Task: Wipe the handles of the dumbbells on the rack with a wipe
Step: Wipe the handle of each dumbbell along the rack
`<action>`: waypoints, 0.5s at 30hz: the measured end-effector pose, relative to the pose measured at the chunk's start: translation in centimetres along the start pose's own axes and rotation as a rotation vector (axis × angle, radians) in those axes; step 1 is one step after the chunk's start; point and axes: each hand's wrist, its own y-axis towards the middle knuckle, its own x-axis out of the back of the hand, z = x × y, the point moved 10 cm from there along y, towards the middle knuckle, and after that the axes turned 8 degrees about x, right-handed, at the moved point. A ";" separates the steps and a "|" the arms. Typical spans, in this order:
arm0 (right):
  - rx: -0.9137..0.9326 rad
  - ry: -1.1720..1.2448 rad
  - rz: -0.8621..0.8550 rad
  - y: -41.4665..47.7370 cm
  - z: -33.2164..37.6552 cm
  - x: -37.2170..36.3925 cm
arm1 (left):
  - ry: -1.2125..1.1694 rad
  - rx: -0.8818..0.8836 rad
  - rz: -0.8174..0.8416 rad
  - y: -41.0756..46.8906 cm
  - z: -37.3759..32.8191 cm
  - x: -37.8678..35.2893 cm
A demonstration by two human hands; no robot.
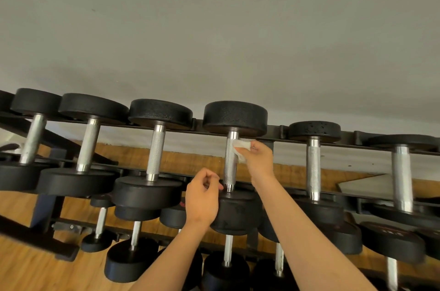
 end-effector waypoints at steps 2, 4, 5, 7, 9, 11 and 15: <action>0.049 -0.050 -0.003 -0.8 0.3 0.7 | -0.002 -0.002 0.013 0.0 0.0 -0.1; 0.105 -0.097 0.033 -1.8 0.9 1.2 | 0.005 -0.009 0.026 0.0 -0.1 -0.2; 0.131 -0.118 0.062 -2.6 1.3 1.4 | 0.010 -0.012 0.030 0.0 -0.1 -0.2; 0.181 -0.139 0.137 -4.5 2.0 1.7 | 0.024 -0.016 0.030 0.0 0.0 -0.3; 0.273 -0.166 0.207 -6.8 2.7 1.7 | 0.049 -0.020 0.028 0.1 0.1 -0.3; 0.357 -0.237 0.252 -8.9 2.8 1.8 | 0.075 -0.034 0.020 0.1 0.1 -0.3; 0.453 -0.363 0.290 -12.5 1.4 1.2 | 0.115 -0.066 0.021 0.1 -0.2 -0.2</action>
